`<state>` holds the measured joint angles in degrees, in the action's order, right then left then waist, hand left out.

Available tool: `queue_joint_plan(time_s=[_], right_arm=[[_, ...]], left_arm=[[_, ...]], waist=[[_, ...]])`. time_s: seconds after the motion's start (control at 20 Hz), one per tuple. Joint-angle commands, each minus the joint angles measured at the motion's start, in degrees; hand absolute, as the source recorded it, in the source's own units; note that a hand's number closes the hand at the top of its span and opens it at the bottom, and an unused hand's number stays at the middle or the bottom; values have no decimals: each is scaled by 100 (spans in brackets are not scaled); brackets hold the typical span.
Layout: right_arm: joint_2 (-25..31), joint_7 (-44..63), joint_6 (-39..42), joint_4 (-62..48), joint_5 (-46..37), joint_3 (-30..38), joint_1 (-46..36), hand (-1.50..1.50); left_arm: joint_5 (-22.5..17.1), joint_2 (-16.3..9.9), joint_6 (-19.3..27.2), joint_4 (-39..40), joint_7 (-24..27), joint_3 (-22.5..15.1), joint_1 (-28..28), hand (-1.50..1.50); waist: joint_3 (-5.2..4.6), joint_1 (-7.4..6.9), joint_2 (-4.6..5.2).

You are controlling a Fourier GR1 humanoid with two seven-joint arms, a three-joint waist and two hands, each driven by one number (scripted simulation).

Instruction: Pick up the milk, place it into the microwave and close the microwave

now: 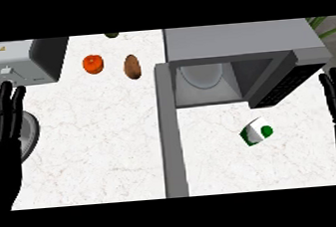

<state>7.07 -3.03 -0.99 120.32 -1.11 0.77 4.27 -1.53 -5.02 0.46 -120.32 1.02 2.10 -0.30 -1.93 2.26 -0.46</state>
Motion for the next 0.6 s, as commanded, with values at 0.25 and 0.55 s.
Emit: queue_joint_plan(time_s=[0.25, 0.55], right_arm=[[-174, 1, 126, -274, -265, -506, -153, -150], [-596, -41, 724, 127, 769, -1333, 833, -150]], left_arm=[[-726, -749, -715, 1149, 170, 914, -664, -150], [-1435, -589, -730, 363, -772, 994, 104, -150]], waist=[[191, -220, 54], [195, -246, 25]])
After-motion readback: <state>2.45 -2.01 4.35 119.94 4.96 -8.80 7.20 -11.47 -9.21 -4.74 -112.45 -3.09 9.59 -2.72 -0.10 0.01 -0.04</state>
